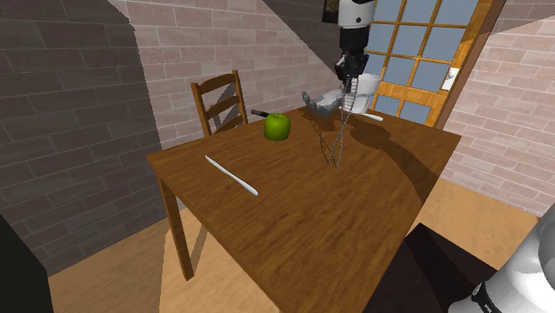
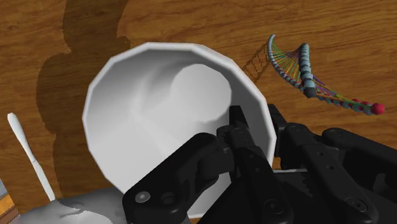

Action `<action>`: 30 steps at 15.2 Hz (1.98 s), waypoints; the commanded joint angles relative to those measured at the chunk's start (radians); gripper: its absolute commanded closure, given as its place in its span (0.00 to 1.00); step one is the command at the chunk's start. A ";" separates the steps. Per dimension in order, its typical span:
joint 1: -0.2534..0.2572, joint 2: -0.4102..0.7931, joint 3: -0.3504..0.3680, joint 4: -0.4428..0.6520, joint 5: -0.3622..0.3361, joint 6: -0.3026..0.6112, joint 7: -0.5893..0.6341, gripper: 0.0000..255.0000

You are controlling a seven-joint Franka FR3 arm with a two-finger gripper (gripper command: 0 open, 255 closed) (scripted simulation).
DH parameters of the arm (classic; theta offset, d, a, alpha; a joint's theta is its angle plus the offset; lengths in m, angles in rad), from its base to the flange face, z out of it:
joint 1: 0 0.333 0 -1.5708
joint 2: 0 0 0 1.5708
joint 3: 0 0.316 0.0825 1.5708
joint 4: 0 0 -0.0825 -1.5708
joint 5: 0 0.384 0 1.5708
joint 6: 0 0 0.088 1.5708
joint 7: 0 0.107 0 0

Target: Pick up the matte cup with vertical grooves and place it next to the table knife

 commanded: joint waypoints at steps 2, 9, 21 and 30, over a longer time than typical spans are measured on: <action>0.035 0.049 0.033 0.063 0.002 -0.024 0.066 1.00; 0.124 0.218 0.094 0.297 -0.004 -0.113 0.201 1.00; 0.236 0.458 0.131 0.592 -0.026 -0.190 0.326 1.00; 0.220 0.392 0.134 0.365 -0.017 -0.030 0.347 1.00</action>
